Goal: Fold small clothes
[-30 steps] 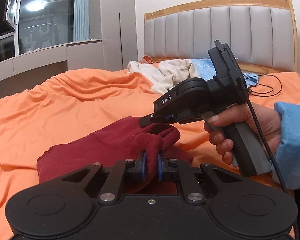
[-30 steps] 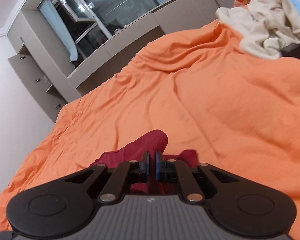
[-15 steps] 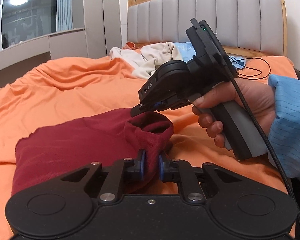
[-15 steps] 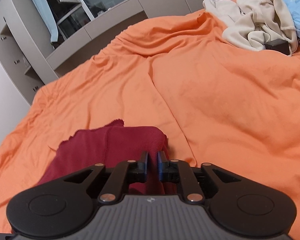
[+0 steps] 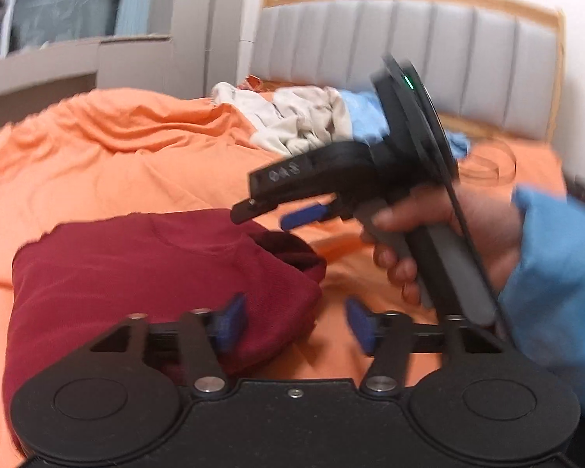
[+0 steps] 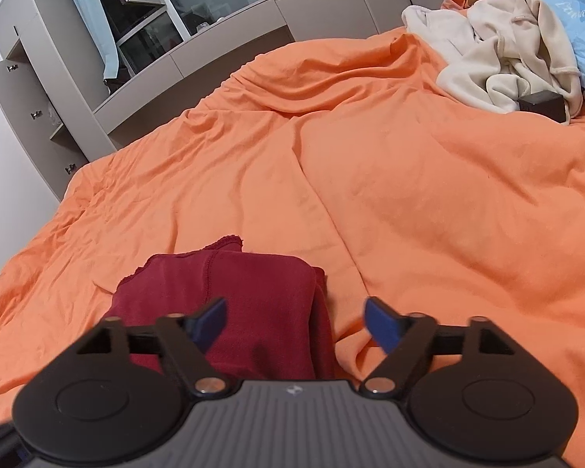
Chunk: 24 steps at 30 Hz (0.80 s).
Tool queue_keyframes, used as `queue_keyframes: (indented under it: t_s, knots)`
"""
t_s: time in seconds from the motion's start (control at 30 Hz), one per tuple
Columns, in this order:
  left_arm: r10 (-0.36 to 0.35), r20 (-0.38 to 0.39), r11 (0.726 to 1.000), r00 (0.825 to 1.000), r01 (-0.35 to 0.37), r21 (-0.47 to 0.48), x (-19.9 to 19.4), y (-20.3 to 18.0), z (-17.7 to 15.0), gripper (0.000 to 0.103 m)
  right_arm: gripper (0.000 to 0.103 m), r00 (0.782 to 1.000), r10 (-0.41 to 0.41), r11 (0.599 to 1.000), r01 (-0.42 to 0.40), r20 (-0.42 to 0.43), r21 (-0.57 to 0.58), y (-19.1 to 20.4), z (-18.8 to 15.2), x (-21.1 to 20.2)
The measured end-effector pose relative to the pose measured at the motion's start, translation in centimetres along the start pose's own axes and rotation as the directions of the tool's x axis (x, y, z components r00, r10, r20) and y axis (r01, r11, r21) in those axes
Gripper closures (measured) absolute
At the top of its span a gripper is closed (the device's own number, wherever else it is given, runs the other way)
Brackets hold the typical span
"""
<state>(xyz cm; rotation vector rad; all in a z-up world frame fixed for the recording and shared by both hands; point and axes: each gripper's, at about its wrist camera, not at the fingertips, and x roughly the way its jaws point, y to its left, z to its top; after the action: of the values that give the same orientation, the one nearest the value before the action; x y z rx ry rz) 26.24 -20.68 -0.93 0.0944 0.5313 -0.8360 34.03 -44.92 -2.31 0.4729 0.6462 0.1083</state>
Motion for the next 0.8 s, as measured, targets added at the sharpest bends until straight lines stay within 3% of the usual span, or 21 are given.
queue_keyframes:
  t_s: [0.1,0.2,0.37,0.53,0.7,0.8]
  knots:
    - [-0.021,0.031,0.993,0.999,0.024,-0.112,-1.5,1.8,1.0,0.018,0.007,1.0,-0.003,1.0,0.002,-0.005,-0.016,0.2,0.0,0.0]
    - [0.039,0.079,0.981,0.996,-0.023,-0.195,-3.2,3.6,1.8,0.002,0.002,1.0,-0.013,0.999,0.012,-0.016,-0.041,0.5,-0.1,0.2]
    - [0.205,0.084,0.94,0.975,-0.172,-0.295,-4.8,7.2,2.3,0.001,0.0,0.997,-0.004,0.993,-0.005,-0.081,-0.118,1.5,-0.6,0.6]
    - [0.337,-0.01,0.872,0.941,-0.316,-0.373,-4.4,10.6,1.8,0.001,0.0,0.99,-0.032,0.971,-0.003,-0.14,-0.24,3.1,-1.7,1.1]
    - [0.328,-0.119,0.855,0.937,-0.348,-0.384,-2.9,12.4,-0.2,0.001,0.0,0.985,-0.047,0.961,-0.001,-0.166,-0.276,3.4,-2.0,1.2]
    - [0.308,-0.132,0.85,0.942,-0.335,-0.408,-2.4,13.1,-1.6,0.001,0.0,0.982,-0.059,0.951,0.0,-0.18,-0.308,3.6,-2.1,0.9]
